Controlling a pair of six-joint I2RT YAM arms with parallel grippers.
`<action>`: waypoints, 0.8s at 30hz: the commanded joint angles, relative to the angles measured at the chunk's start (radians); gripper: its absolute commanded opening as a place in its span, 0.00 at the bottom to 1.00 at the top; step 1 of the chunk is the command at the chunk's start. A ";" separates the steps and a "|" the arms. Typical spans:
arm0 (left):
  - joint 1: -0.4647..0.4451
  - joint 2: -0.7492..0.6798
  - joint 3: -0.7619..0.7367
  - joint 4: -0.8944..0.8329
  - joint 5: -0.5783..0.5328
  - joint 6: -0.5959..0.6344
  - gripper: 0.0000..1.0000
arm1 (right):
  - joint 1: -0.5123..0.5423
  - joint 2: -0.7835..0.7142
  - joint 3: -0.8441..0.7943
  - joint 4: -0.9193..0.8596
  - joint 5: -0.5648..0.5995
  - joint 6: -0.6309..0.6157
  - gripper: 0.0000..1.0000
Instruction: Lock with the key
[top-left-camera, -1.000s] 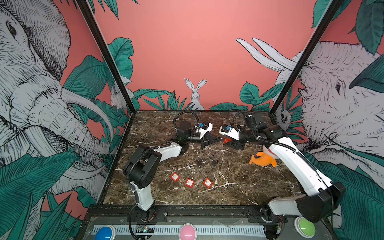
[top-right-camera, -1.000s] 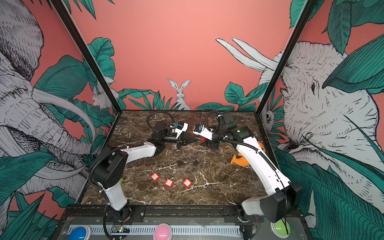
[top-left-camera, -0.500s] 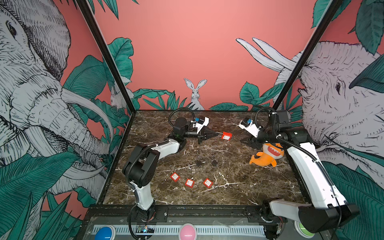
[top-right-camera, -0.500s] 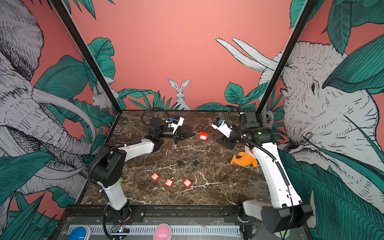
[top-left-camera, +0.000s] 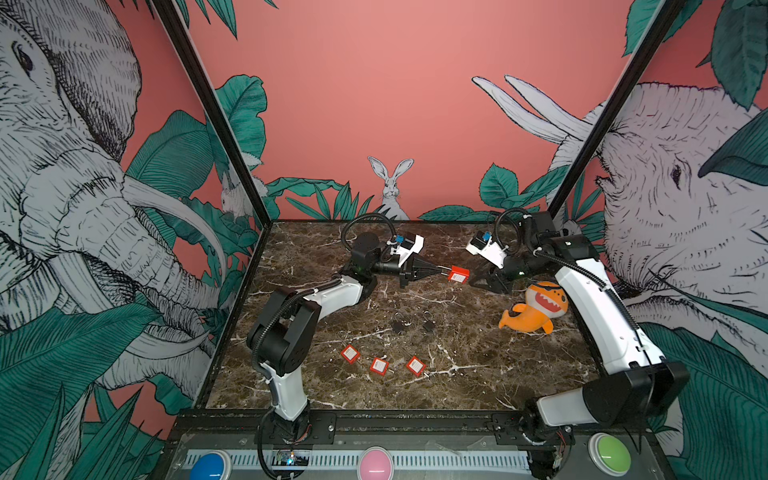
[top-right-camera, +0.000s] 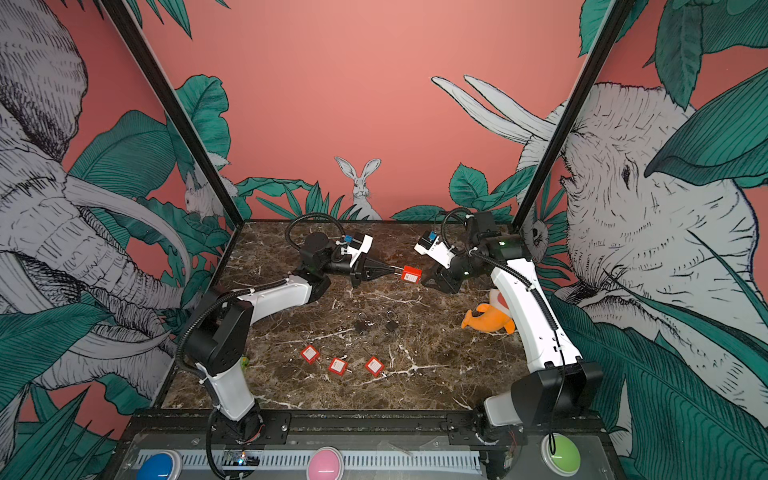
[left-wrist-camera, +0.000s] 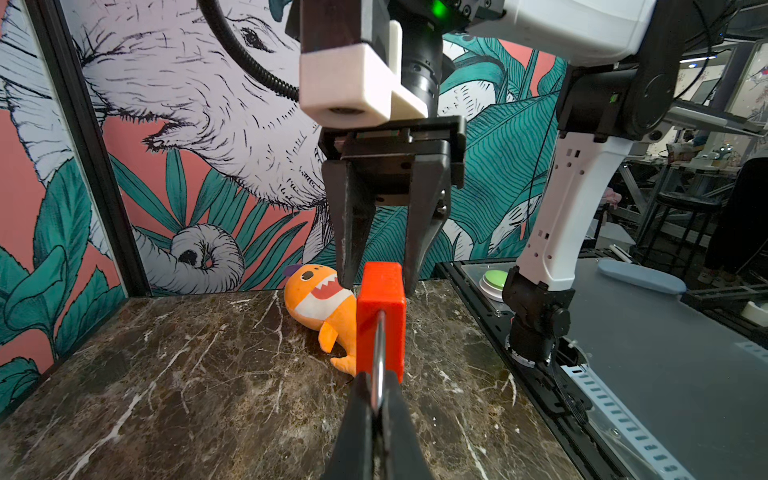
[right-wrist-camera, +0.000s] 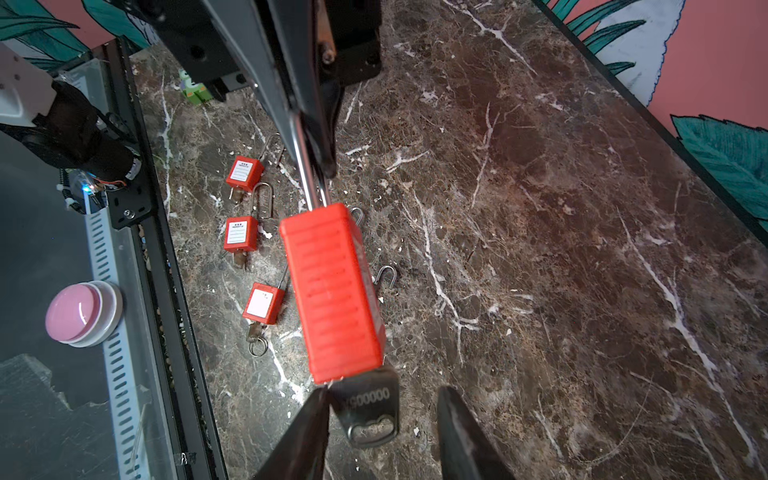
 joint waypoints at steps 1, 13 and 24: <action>-0.010 -0.041 0.035 -0.002 0.019 0.018 0.00 | -0.004 0.015 0.020 -0.040 -0.033 -0.027 0.41; -0.025 -0.059 0.050 -0.004 0.016 0.017 0.00 | 0.004 -0.009 -0.035 0.040 -0.005 -0.043 0.31; -0.033 -0.059 0.038 -0.002 -0.001 0.021 0.00 | 0.018 -0.095 -0.136 0.141 0.032 -0.114 0.15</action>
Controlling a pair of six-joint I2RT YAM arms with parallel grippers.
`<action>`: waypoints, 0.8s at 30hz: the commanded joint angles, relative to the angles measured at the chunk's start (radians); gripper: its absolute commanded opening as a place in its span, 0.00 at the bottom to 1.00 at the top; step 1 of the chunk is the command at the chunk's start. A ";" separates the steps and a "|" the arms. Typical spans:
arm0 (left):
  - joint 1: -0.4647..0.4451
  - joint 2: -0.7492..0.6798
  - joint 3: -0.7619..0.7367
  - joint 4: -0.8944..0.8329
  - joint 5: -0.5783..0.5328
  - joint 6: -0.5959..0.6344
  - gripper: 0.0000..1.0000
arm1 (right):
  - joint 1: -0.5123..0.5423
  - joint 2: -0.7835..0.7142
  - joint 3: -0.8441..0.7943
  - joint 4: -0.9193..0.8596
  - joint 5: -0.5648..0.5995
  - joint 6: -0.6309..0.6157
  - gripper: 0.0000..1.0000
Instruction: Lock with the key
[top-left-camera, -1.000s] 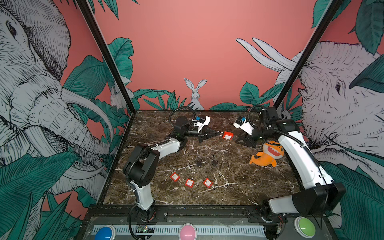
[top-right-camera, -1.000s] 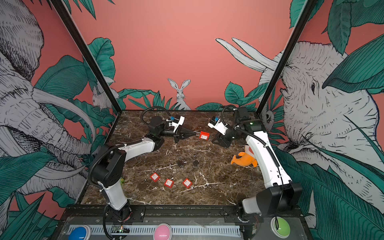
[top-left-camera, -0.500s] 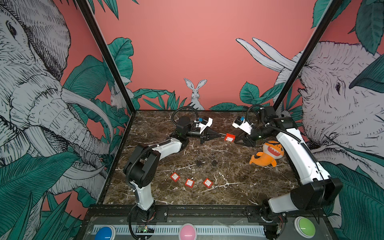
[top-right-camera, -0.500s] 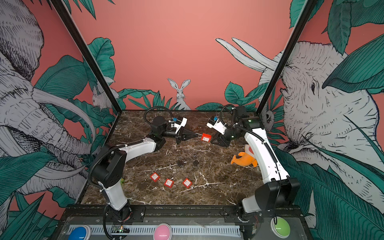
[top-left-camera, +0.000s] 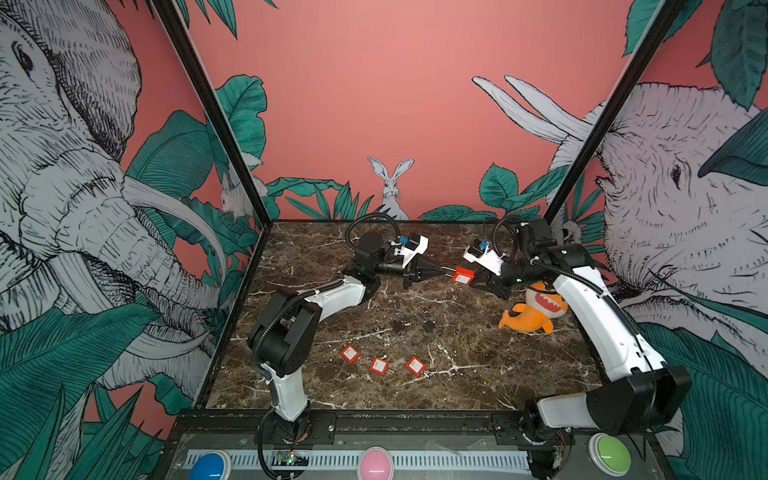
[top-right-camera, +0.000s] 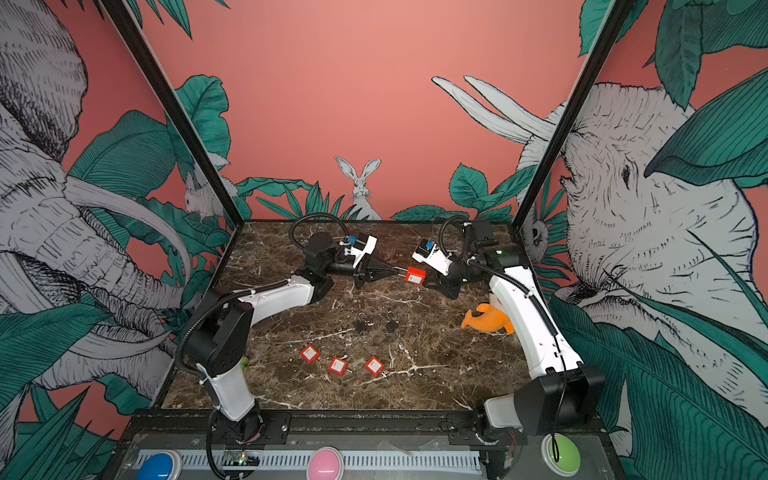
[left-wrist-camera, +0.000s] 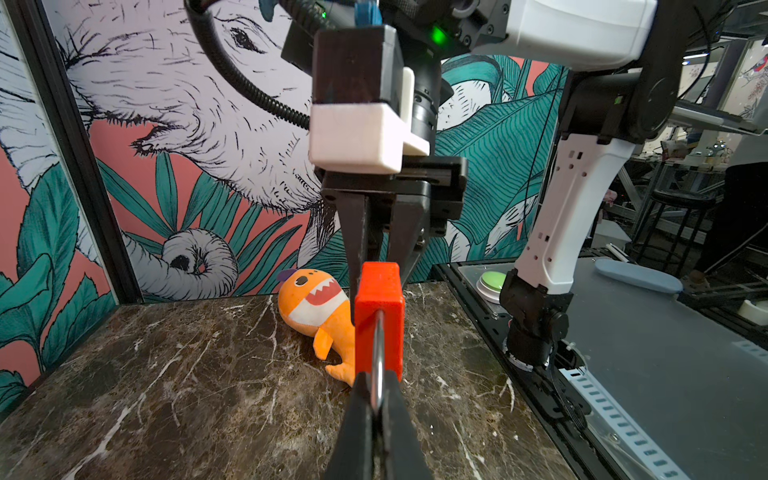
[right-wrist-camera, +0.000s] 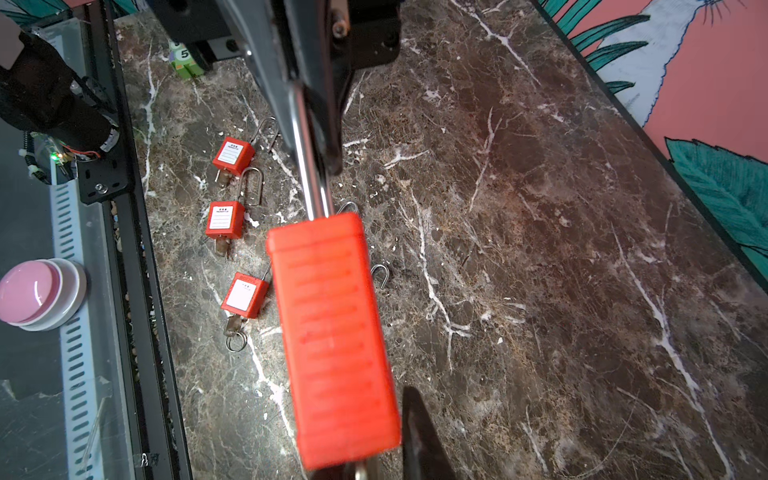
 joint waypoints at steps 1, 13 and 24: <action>-0.006 -0.057 0.020 0.025 0.003 0.007 0.00 | 0.003 -0.043 -0.020 0.035 0.007 -0.051 0.14; -0.006 -0.065 0.011 -0.012 0.007 0.044 0.00 | 0.003 -0.071 -0.022 -0.012 -0.008 -0.117 0.14; -0.006 -0.082 0.014 -0.102 0.015 0.121 0.00 | 0.003 -0.047 0.003 -0.072 -0.045 -0.156 0.03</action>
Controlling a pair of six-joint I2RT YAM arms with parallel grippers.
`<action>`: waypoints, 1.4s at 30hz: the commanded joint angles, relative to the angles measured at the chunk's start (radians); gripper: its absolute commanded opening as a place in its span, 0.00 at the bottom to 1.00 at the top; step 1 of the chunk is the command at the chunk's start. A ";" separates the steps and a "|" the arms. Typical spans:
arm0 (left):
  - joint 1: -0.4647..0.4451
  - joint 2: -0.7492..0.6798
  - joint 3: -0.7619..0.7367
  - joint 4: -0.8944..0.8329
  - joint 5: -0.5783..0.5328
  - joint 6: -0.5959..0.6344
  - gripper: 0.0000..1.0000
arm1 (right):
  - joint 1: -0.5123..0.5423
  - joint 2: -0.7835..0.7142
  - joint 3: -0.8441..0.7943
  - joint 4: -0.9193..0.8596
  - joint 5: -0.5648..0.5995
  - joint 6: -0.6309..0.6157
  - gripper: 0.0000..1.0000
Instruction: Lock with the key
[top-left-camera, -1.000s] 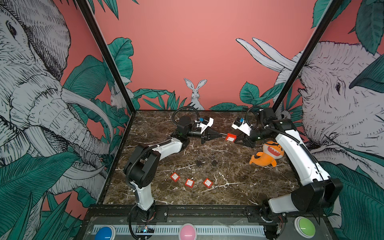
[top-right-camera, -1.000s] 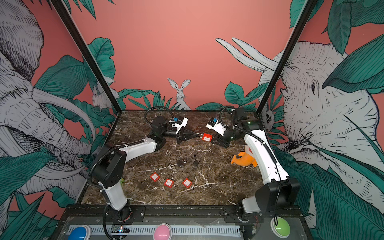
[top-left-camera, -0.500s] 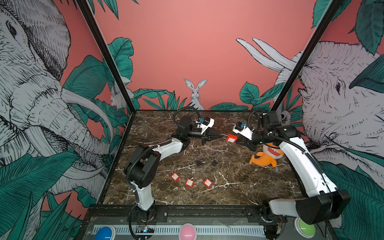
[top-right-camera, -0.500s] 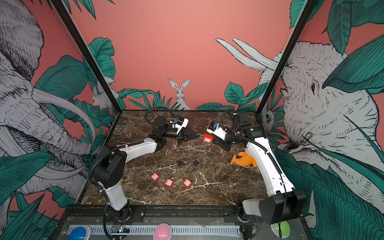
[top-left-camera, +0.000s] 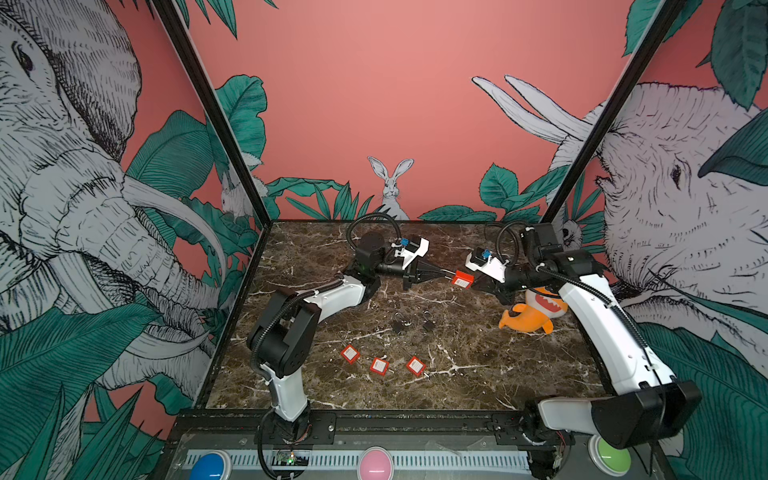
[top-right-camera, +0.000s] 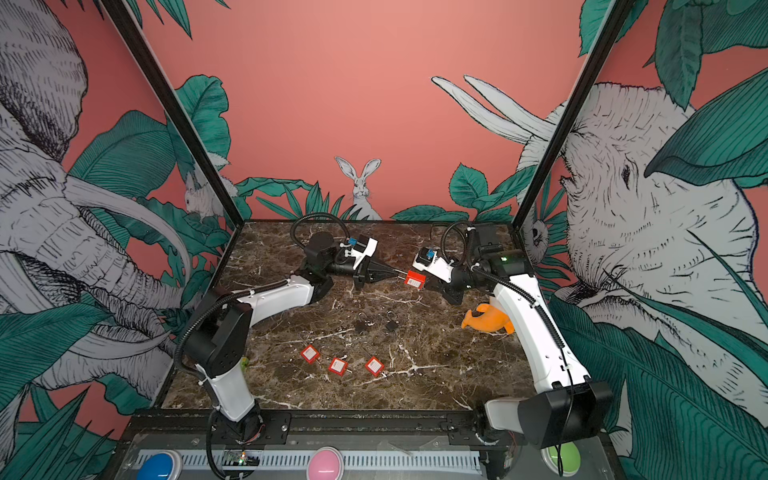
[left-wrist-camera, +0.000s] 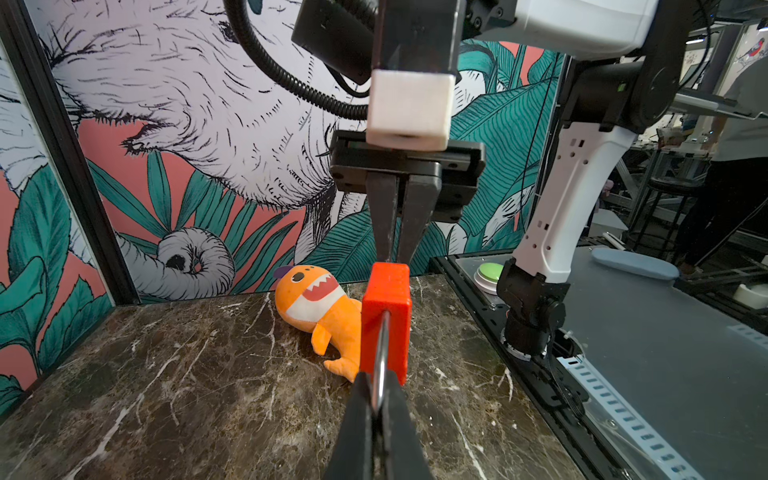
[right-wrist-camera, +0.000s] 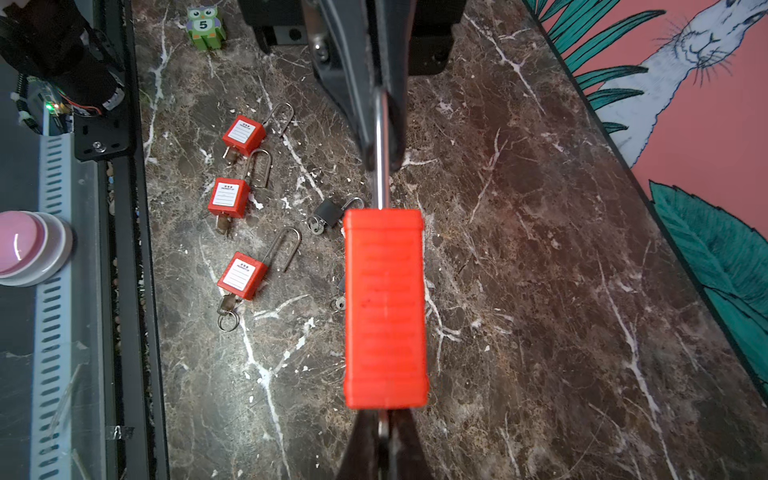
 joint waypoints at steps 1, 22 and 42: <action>-0.005 -0.077 0.017 -0.063 0.011 0.066 0.00 | 0.003 0.002 0.029 -0.047 -0.034 -0.035 0.02; 0.078 -0.103 0.026 -0.139 0.023 0.137 0.00 | -0.025 -0.032 -0.070 -0.065 -0.007 -0.058 0.00; 0.079 -0.013 0.362 -1.066 0.009 0.616 0.00 | -0.048 -0.187 -0.309 0.298 0.207 0.210 0.00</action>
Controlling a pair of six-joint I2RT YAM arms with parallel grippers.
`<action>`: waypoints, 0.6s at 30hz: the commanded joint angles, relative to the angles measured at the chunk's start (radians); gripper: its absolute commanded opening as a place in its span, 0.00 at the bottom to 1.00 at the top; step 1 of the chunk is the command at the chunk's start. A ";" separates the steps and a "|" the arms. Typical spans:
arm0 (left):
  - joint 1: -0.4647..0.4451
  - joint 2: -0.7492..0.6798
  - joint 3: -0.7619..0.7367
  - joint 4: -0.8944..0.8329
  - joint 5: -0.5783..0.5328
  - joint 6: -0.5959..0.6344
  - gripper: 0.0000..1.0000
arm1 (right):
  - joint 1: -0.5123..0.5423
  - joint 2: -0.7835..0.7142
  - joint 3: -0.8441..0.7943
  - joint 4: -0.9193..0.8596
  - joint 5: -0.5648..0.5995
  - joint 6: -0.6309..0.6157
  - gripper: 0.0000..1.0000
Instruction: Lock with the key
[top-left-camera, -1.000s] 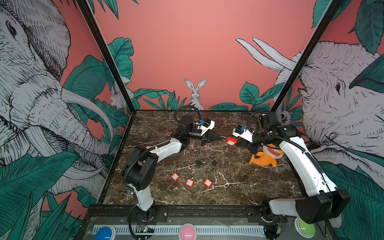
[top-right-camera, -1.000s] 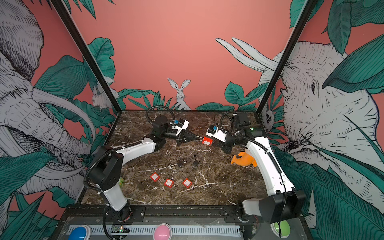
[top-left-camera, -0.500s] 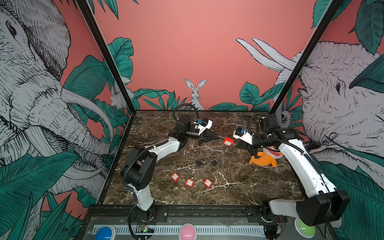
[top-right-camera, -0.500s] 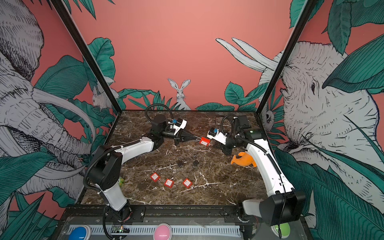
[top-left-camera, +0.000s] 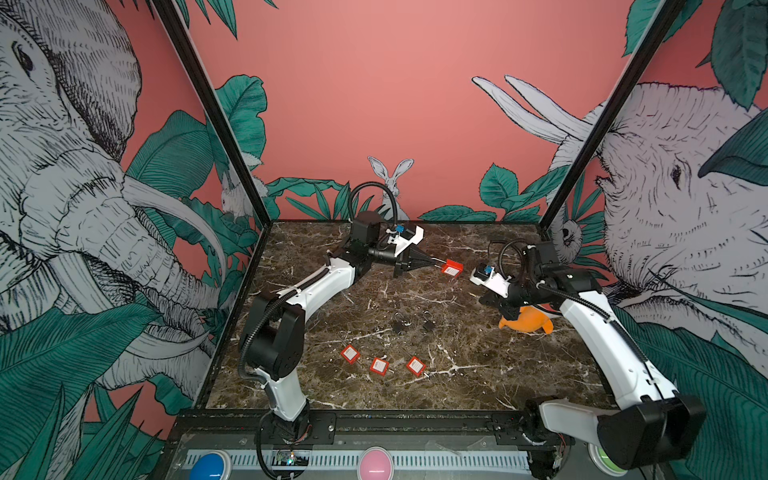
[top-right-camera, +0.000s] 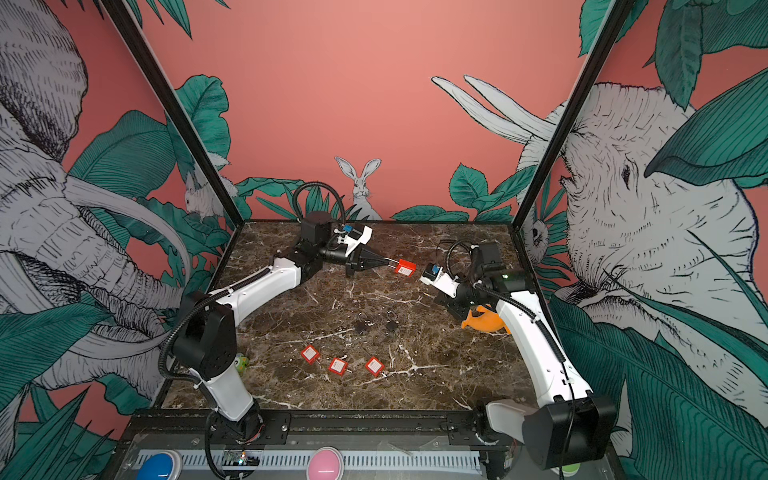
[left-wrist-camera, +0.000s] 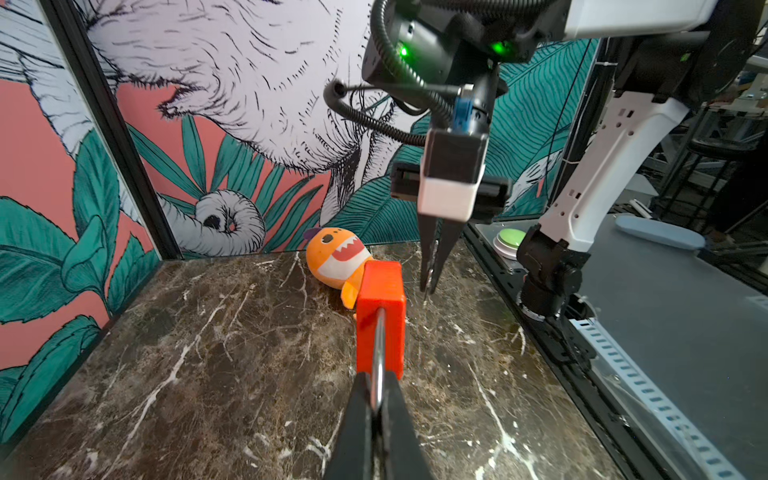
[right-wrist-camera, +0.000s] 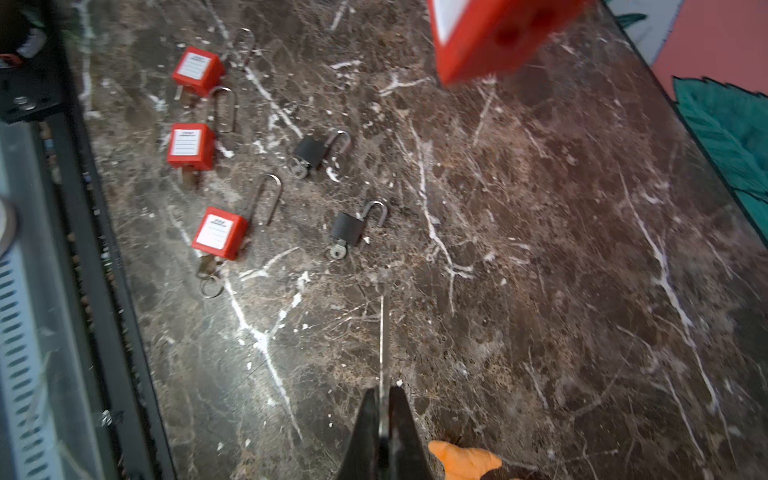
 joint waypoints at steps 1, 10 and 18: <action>-0.005 0.035 0.119 -0.383 -0.011 0.201 0.00 | -0.006 -0.084 -0.083 0.229 0.111 0.181 0.00; -0.047 0.263 0.448 -0.812 -0.140 0.310 0.00 | -0.005 -0.160 -0.276 0.490 0.390 0.502 0.00; -0.103 0.467 0.722 -1.062 -0.263 0.347 0.00 | -0.004 -0.186 -0.361 0.560 0.348 0.617 0.00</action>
